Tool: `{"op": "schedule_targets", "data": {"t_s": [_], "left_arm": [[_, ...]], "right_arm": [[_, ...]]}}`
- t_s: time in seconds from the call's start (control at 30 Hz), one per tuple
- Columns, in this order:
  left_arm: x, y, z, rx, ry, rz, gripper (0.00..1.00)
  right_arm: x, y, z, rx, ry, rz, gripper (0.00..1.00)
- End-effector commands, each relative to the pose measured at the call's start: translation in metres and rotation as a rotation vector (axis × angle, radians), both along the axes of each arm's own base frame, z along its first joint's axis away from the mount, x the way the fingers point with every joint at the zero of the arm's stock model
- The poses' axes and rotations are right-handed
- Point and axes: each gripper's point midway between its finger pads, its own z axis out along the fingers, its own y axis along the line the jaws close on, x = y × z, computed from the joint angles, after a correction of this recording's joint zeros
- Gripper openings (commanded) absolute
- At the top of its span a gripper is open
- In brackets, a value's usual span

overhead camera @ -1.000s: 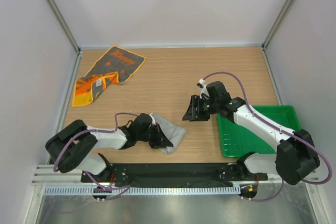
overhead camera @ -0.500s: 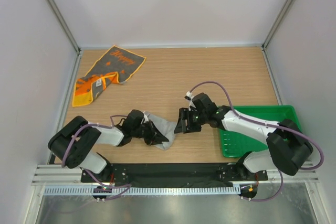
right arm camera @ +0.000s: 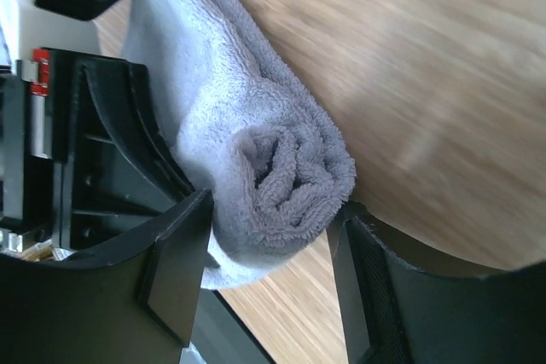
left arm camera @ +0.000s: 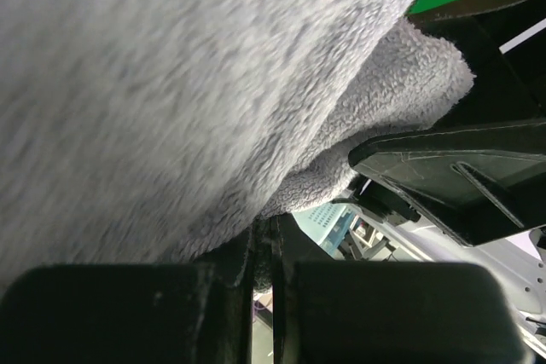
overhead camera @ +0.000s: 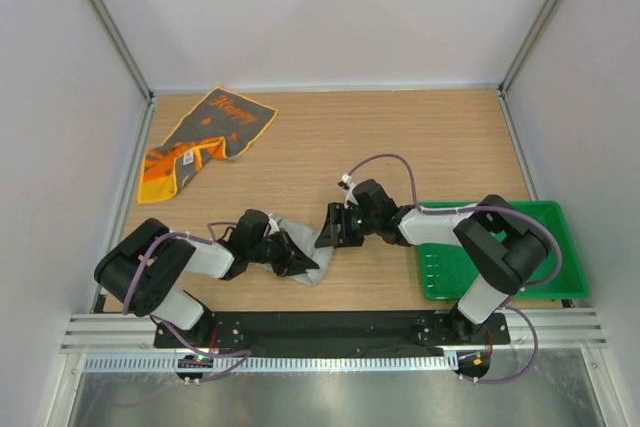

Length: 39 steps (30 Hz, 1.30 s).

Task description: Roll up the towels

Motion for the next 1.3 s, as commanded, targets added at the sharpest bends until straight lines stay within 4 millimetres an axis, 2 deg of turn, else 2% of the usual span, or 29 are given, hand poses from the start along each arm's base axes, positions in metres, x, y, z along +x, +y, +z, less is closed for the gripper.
{"op": "schedule_targets", "data": {"t_s": [0.0,0.1,0.33,0.37,0.47,0.53,0.63,0.67,0.7,0.73,0.83,0.87,1.03,1.13,1.27], "left_arm": [[-0.007,0.008,-0.009,0.017,0.027,0.002,0.0],[-0.007,0.009,-0.008,0.01,0.024,0.001,0.0],[-0.006,0.016,-0.016,0.073,-0.008,-0.014,0.0],[-0.001,0.015,-0.015,0.088,-0.042,-0.024,0.01],[0.002,0.021,-0.017,0.158,-0.084,-0.047,0.06],[0.0,0.027,-0.017,0.203,-0.093,-0.064,0.08],[0.003,0.034,-0.017,0.264,-0.13,-0.081,0.17],[0.005,0.036,-0.014,0.276,-0.149,-0.082,0.23],[0.012,0.038,-0.013,0.309,-0.192,-0.082,0.25],[0.005,0.046,-0.018,0.356,-0.16,-0.094,0.27],[0.013,0.056,-0.014,0.425,-0.223,-0.098,0.35],[0.01,0.061,-0.015,0.452,-0.218,-0.106,0.38],[0.019,0.071,-0.003,0.541,-0.332,-0.124,0.49],[0.022,0.067,0.009,0.566,-0.416,-0.148,0.55],[0.026,0.07,0.02,0.661,-0.521,-0.178,0.57]], "right_arm": [[0.002,0.0,-0.024,-0.012,-0.013,-0.017,0.61],[0.001,0.001,-0.023,0.006,-0.009,-0.019,0.56],[-0.006,0.001,-0.017,-0.003,-0.001,-0.01,0.31],[-0.008,-0.002,-0.019,-0.023,0.01,-0.01,0.26],[-0.01,-0.005,-0.019,-0.063,0.019,-0.007,0.2],[-0.008,-0.005,-0.015,-0.078,0.015,-0.002,0.17],[-0.008,-0.006,-0.013,-0.105,0.019,0.003,0.15],[-0.008,-0.008,-0.013,-0.118,0.025,0.003,0.14],[-0.005,-0.005,-0.008,-0.112,0.008,0.005,0.14],[-0.008,-0.008,-0.01,-0.132,0.023,0.008,0.13],[-0.009,-0.007,-0.008,-0.158,0.027,0.022,0.12],[-0.011,-0.009,-0.01,-0.173,0.039,0.026,0.12],[-0.014,-0.006,-0.007,-0.203,0.042,0.049,0.1],[-0.015,-0.002,-0.005,-0.212,0.042,0.064,0.1],[-0.016,0.001,-0.003,-0.233,0.046,0.078,0.09]]}}
